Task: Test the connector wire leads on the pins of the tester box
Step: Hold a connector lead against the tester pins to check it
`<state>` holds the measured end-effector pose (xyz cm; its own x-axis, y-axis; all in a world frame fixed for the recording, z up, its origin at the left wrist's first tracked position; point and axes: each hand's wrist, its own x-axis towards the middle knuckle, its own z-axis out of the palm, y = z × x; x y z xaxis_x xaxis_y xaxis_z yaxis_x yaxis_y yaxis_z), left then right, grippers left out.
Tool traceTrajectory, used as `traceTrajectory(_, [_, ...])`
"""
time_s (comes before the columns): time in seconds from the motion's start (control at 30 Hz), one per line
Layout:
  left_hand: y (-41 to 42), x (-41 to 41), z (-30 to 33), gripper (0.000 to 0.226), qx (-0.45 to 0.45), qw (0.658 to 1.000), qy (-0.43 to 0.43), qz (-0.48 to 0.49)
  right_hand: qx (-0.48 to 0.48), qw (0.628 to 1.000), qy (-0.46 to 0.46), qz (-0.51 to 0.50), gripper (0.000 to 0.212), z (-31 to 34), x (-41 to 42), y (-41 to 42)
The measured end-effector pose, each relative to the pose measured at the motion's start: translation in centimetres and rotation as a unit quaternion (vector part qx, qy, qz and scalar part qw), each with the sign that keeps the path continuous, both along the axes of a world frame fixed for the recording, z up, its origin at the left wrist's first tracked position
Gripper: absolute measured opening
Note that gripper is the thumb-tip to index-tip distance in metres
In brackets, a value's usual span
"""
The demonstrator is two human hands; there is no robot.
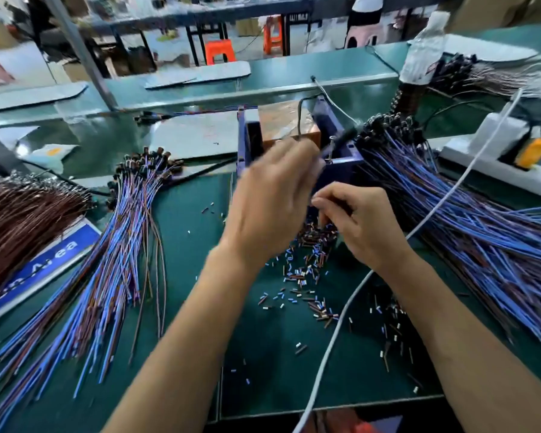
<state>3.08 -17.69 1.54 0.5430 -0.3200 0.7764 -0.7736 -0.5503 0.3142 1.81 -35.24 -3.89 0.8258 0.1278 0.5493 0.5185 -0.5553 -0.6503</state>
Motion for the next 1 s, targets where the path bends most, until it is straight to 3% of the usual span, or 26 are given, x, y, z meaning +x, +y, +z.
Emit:
traceTrajectory(0.07, [-1.9, -0.6, -2.8, 0.018, 0.078, 0.995, 0.058, -0.018, 0.001, 1.000, -0.014, 0.001, 0.023, -0.3, -0.1, 0.2])
traceTrajectory(0.3, [-0.8, 0.1, -5.3, 0.021, -0.037, 0.984, 0.158, -0.070, 0.096, 0.995, 0.020, 0.001, 0.017, -0.5, -0.7, 0.0])
traceTrajectory(0.53, [-0.5, 0.7, -5.8, 0.014, -0.057, 0.982, 0.162, -0.078, 0.160, 0.984, 0.064, -0.052, 0.007, -1.0, -0.2, -0.4])
traceTrajectory(0.83, [-0.2, 1.2, -6.2, 0.008, -0.127, 0.968, 0.213, -0.042, 0.259, 0.956, 0.124, -0.056, 0.017, -1.2, 0.2, -0.5])
traceTrajectory(1.0, [-0.2, 1.4, -6.1, 0.014, -0.132, 0.958, 0.252, -0.046, 0.250, 0.959, 0.118, -0.068, 0.025, -1.4, 0.2, -0.7])
